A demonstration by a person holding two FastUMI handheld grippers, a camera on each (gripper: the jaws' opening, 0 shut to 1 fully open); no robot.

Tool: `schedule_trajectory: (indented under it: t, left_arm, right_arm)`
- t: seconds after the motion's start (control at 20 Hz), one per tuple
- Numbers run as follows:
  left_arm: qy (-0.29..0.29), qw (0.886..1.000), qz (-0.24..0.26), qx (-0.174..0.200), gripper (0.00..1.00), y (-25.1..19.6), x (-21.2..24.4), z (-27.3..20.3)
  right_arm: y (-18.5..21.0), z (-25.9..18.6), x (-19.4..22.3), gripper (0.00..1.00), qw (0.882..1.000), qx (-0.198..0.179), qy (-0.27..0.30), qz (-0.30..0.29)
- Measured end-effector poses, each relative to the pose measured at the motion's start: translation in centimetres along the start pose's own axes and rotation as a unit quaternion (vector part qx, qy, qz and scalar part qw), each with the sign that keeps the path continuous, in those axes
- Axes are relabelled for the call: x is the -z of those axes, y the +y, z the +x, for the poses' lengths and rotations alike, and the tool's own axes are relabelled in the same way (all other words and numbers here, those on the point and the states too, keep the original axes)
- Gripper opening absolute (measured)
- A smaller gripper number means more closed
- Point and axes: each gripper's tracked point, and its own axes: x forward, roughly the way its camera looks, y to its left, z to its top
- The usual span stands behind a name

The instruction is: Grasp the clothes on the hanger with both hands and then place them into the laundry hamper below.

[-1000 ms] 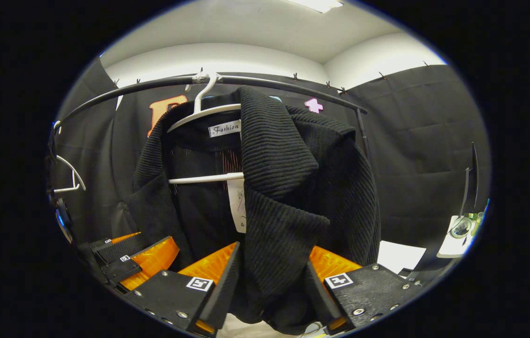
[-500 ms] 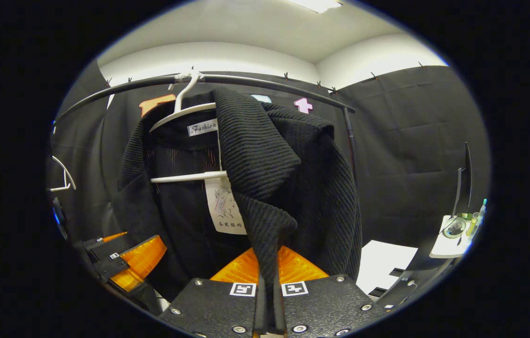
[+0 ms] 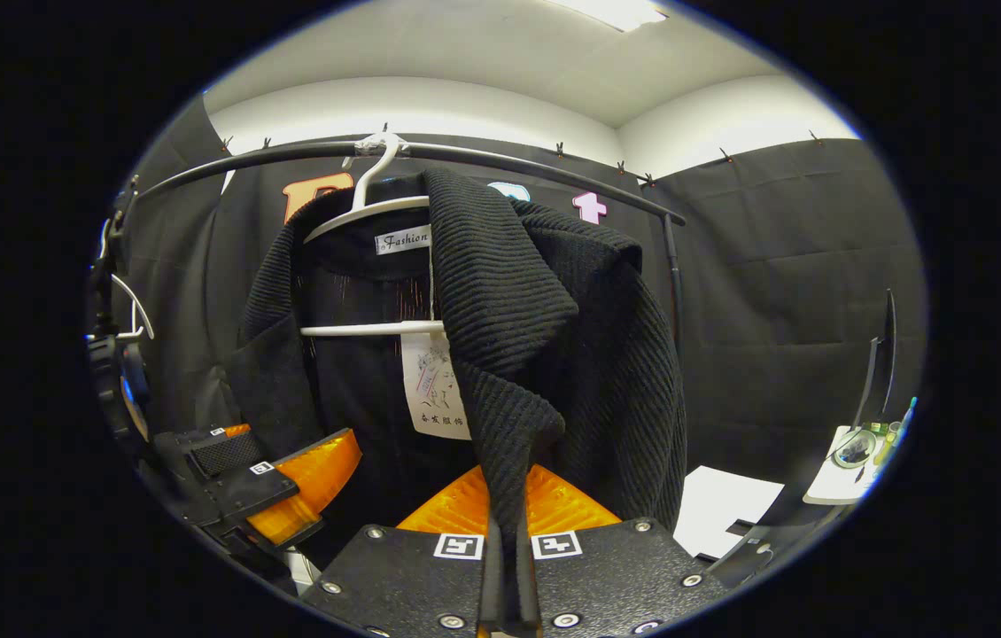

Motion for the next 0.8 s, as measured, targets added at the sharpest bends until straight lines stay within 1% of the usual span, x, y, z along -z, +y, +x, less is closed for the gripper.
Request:
schedule_trajectory:
  t: [0.1,0.2,0.3,0.35,0.4,0.45,0.5,0.65,0.8]
  left_arm:
    - [-0.008,1.0,-0.017,-0.014,0.65,1.1,-0.4,-0.1]
    - [-0.012,0.999,-0.033,-0.012,0.44,1.7,-0.7,-0.2]
    - [-0.012,0.999,-0.039,-0.02,0.23,2.8,-0.8,-0.4]
    - [-0.013,0.999,-0.043,-0.017,0.12,2.8,-0.9,-0.3]
    - [-0.013,0.999,-0.046,-0.023,0.09,3.4,-0.9,-0.5]
    - [-0.011,0.999,-0.046,-0.022,0.1,3.3,-1.0,-0.8]
    - [-0.014,0.999,-0.041,-0.027,0.07,3.5,-1.2,-1.1]
    - [-0.018,0.999,-0.01,-0.048,0.07,4.4,-1.8,-2.0]
    - [-0.025,0.998,0.011,-0.064,0.07,5.1,-2.6,-2.8]
  right_arm:
    - [0.0,0.0,-0.1,0.06,1.0,-0.004,-0.001,-0.001]
    - [-0.1,0.1,-0.1,0.06,1.0,-0.005,-0.003,-0.004]
    - [0.0,-0.1,-0.1,0.06,1.0,-0.008,-0.002,-0.002]
    - [-0.1,-0.1,-0.1,0.06,1.0,-0.009,-0.003,-0.001]
    - [-0.1,-0.2,-0.1,0.06,1.0,-0.01,-0.003,-0.002]
    - [-0.2,-0.2,-0.1,0.06,1.0,-0.01,-0.004,-0.004]
    - [-0.2,-0.2,-0.1,0.06,1.0,-0.009,-0.004,-0.005]
    - [-0.3,-0.3,-0.1,0.06,1.0,-0.008,-0.004,-0.003]
    - [-1.0,-0.9,-0.4,0.06,1.0,0.004,-0.01,-0.003]
